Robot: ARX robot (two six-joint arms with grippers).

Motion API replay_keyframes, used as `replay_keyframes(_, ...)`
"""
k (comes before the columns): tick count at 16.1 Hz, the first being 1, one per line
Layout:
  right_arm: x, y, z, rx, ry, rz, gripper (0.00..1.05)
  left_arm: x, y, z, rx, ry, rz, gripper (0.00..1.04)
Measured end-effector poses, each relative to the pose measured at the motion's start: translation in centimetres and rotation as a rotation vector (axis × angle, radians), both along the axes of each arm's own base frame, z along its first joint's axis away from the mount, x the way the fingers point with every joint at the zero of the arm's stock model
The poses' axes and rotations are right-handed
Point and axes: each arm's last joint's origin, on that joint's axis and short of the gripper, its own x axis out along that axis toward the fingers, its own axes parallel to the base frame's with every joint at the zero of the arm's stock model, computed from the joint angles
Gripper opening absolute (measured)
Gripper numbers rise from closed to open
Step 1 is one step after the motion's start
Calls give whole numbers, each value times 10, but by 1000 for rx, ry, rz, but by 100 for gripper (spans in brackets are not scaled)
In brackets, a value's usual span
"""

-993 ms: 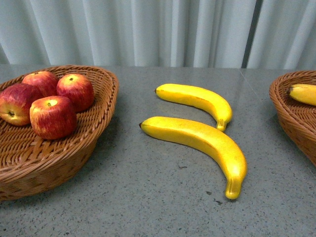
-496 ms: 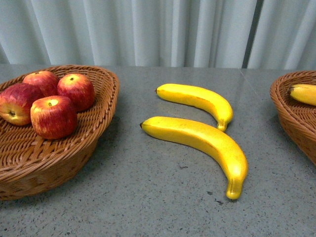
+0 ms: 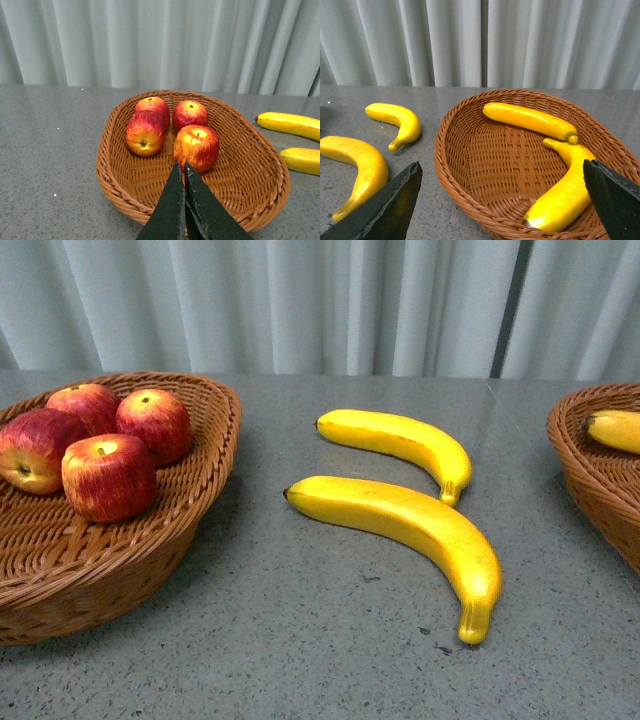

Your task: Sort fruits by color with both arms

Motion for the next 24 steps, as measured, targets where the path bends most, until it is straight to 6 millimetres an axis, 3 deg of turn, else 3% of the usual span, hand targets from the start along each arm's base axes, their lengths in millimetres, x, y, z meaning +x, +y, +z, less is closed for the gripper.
replay_keyframes(4,0,0,0,0,1,0,98,-11,0,-3,0,11,0,2)
replay_keyframes(9,0,0,0,0,0,0,98,-11,0,-3,1,13,0,2)
replay_keyframes(10,0,0,0,0,0,0,98,-11,0,-3,0,13,2,6)
replay_keyframes(14,1,1,-1,33,59,-42,98,-11,0,-3,0,13,0,46)
replay_keyframes(15,10,3,5,82,93,-101,98,-11,0,-3,0,13,1,59)
replay_keyframes(16,27,6,26,114,55,-90,98,-11,0,-3,0,12,0,70)
replay_keyframes(17,42,10,45,123,-1,-52,98,-11,0,-3,0,13,0,79)
replay_keyframes(19,90,32,88,94,-112,114,98,-11,0,-3,1,13,0,100)
replay_keyframes(21,144,61,102,40,-56,256,98,-11,0,-3,2,13,0,98)
replay_keyframes(22,177,81,95,-9,32,338,98,-11,0,-3,2,13,0,98)
replay_keyframes(24,223,117,80,-108,161,458,98,-11,0,-3,2,13,0,98)
